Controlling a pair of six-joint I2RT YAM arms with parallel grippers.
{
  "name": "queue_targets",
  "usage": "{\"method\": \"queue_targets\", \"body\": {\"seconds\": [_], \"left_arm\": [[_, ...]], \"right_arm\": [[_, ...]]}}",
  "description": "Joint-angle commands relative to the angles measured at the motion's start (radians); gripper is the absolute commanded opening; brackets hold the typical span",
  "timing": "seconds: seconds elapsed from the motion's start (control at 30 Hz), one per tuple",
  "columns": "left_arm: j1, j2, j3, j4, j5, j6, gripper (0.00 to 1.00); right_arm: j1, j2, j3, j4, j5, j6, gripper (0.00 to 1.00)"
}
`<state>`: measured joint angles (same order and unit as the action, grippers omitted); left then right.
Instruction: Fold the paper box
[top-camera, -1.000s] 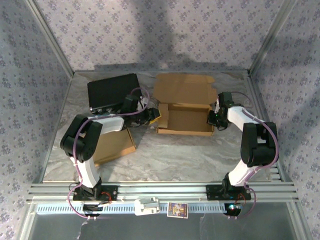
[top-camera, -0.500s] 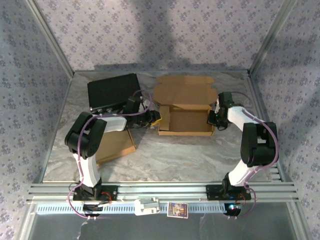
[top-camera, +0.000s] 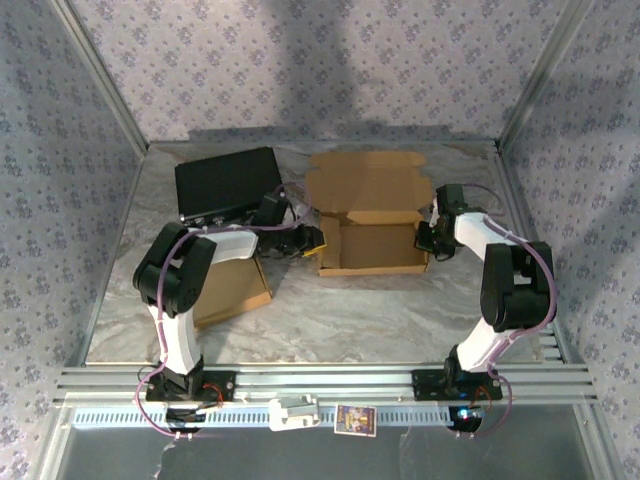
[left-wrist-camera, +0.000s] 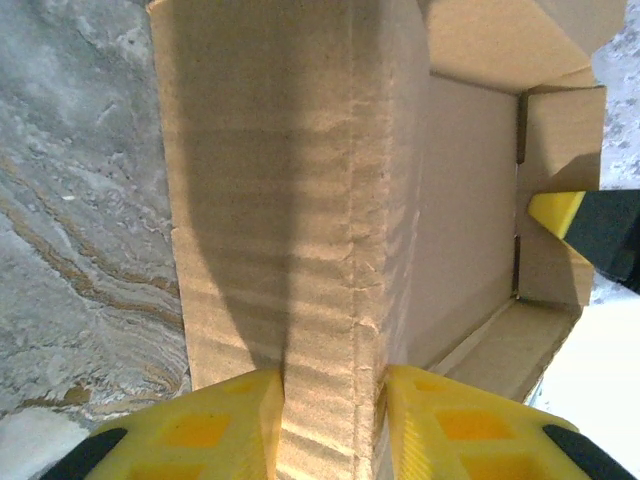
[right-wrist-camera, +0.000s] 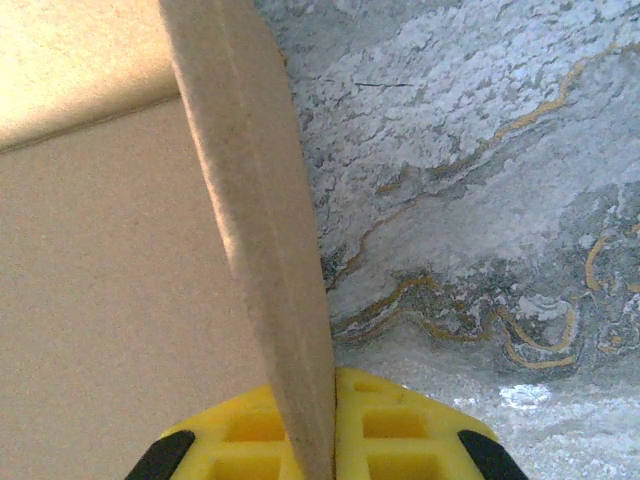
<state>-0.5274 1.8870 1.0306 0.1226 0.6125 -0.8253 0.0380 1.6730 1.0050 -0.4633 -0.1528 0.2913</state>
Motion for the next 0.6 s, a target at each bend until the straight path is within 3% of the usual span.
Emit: {"method": "queue_targets", "body": {"seconds": [0.0, 0.57], "left_arm": [[-0.027, 0.027, 0.035, -0.164, -0.020, 0.090, 0.34], [-0.069, 0.058, 0.122, -0.388, -0.096, 0.234, 0.30]], "right_arm": [[0.009, 0.008, 0.034, 0.000, -0.025, 0.009, 0.00], [0.016, 0.003, 0.039, 0.005, -0.016, 0.018, 0.00]]}}
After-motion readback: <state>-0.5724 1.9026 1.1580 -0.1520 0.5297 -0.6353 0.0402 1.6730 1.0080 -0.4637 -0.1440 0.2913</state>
